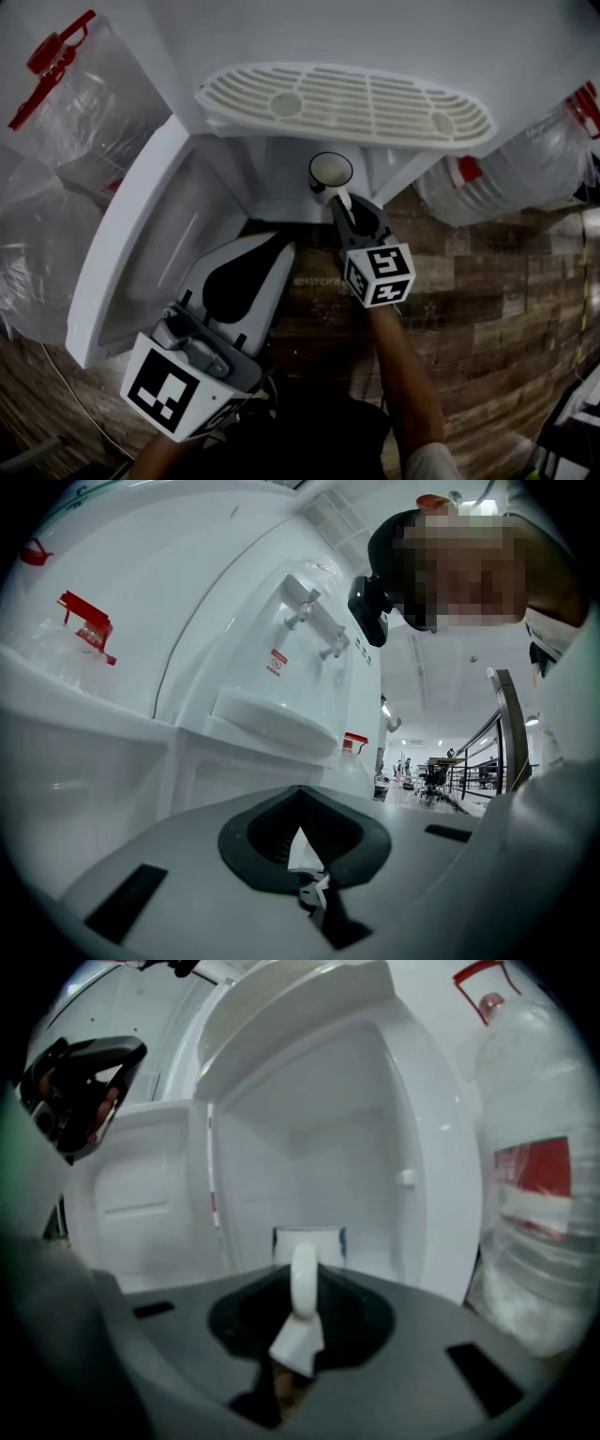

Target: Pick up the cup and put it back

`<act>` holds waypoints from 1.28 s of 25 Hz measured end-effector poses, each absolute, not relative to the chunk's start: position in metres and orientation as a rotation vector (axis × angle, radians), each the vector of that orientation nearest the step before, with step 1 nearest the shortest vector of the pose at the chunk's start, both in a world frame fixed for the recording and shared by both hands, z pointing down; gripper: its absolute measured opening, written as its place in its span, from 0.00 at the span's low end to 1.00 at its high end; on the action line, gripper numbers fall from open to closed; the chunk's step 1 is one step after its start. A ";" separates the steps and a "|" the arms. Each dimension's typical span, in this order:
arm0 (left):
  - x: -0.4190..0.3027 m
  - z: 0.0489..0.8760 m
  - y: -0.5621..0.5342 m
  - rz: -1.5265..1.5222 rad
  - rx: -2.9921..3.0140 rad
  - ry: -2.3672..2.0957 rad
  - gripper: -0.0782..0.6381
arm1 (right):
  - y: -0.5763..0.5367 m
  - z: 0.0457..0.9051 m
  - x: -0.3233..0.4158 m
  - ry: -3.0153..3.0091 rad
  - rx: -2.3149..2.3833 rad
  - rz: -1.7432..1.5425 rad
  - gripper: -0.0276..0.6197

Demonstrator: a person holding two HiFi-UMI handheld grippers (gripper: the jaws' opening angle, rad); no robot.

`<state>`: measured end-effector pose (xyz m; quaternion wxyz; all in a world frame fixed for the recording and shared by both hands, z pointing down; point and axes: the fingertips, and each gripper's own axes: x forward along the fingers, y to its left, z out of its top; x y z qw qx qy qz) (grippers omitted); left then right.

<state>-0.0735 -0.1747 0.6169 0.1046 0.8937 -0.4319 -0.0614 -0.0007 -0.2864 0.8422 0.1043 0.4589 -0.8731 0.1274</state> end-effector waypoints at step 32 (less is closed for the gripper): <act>-0.077 0.628 -0.186 -0.202 2.598 -1.246 0.12 | -0.339 0.864 -0.019 -2.483 1.440 0.312 0.16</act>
